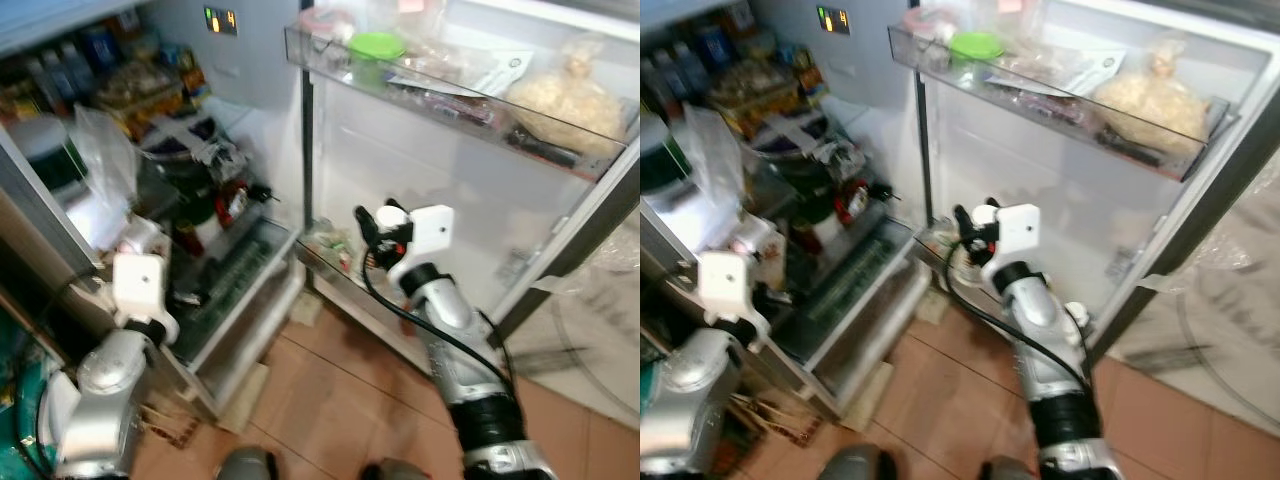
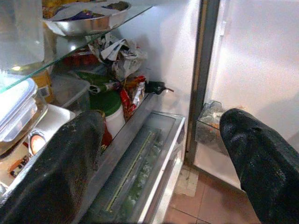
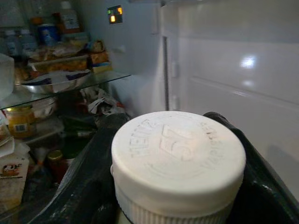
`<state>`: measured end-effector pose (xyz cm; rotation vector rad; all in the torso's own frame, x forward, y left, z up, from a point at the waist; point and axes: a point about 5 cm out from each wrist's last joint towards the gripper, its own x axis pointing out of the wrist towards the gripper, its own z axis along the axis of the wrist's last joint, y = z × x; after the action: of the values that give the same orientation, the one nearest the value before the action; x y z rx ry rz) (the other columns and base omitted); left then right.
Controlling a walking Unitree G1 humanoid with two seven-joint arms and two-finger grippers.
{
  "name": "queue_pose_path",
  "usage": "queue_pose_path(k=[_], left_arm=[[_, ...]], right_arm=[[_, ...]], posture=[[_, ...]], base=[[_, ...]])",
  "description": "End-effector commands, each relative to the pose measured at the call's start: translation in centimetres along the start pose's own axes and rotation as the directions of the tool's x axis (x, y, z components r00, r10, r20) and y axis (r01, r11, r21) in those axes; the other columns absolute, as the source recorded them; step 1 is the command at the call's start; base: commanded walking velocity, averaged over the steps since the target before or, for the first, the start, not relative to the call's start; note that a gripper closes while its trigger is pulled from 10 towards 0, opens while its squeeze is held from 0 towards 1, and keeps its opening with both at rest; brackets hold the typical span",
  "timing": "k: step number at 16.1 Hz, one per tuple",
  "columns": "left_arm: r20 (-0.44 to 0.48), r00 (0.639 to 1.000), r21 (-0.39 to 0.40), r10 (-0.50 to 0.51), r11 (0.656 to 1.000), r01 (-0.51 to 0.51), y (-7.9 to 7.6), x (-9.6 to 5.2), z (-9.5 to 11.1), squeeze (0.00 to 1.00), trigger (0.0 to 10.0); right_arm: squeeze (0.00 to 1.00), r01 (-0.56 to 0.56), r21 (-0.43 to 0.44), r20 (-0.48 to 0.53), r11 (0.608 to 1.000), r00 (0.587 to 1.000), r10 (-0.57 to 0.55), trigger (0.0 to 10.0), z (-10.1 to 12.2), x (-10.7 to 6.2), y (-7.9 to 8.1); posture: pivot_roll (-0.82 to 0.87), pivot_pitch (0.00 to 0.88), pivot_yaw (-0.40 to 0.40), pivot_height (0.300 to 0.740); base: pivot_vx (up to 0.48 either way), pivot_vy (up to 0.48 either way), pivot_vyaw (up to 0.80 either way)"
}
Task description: Restocking fridge
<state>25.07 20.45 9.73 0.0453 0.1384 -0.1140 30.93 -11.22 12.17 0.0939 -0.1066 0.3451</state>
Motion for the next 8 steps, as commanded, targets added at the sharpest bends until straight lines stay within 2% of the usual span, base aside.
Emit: queue_pose_path(k=[1, 8], left_arm=[[0.008, 1.000, 0.003, -0.006, 1.000, 0.006, -0.16, 0.15, 0.07, 0.00, 10.0], [0.024, 1.000, -0.008, -0.014, 1.000, 0.014, -0.40, 0.23, 0.11, 0.00, 10.0]], right_arm=[[0.00, 0.002, -0.013, 0.037, 1.000, 0.999, -0.001, 10.0, 0.91, 0.17, -0.20], [0.00, -0.041, -0.011, 0.030, 0.999, 0.999, 0.041, 10.0, 0.73, 0.17, 0.25]], posture=[[0.09, 0.036, 0.006, 0.740], [0.09, 0.037, 0.003, 0.740]], base=[[0.000, 0.000, 0.00], [0.376, 0.000, 0.00]])
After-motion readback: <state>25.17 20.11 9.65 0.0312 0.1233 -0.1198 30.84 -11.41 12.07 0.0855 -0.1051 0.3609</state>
